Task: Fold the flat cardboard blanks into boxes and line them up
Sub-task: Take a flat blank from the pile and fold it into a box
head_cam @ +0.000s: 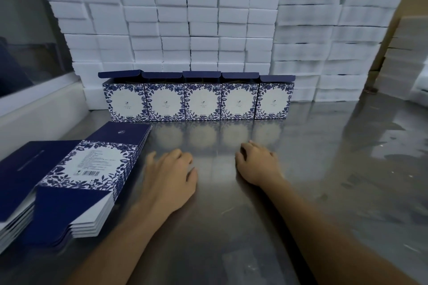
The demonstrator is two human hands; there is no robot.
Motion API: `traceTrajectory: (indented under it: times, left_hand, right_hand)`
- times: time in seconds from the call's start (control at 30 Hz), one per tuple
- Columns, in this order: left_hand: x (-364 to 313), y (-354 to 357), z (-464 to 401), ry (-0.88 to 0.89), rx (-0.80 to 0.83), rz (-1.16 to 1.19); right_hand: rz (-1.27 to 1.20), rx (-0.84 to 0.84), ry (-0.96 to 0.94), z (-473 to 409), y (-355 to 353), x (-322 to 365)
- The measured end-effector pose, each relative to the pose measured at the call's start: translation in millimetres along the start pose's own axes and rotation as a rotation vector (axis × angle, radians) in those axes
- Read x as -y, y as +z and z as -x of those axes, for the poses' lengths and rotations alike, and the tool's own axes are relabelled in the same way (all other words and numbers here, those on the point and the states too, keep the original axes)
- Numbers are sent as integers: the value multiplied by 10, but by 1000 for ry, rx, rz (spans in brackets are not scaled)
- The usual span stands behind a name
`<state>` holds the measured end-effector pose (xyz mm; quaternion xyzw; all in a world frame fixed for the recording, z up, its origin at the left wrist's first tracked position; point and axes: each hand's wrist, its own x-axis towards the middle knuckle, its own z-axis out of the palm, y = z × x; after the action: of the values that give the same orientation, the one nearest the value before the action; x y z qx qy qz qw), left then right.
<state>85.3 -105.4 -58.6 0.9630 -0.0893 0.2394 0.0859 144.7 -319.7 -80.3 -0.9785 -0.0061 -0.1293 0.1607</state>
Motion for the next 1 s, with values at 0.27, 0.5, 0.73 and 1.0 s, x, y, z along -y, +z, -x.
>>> traceTrajectory:
  times: [0.27, 0.5, 0.73, 1.0]
  left_hand:
    - [390, -385, -3, -488, 142, -261]
    - [700, -431, 43, -661, 243, -164]
    - [674, -448, 31, -586, 119, -152]
    - [671, -470, 52, -487, 75, -205]
  right_hand:
    - [-382, -61, 108, 197, -189, 60]
    - [-641, -129, 185, 155, -219, 19]
    - [-661, -89, 162, 177, -247, 43]
    - [-652, -70, 141, 182, -251, 53]
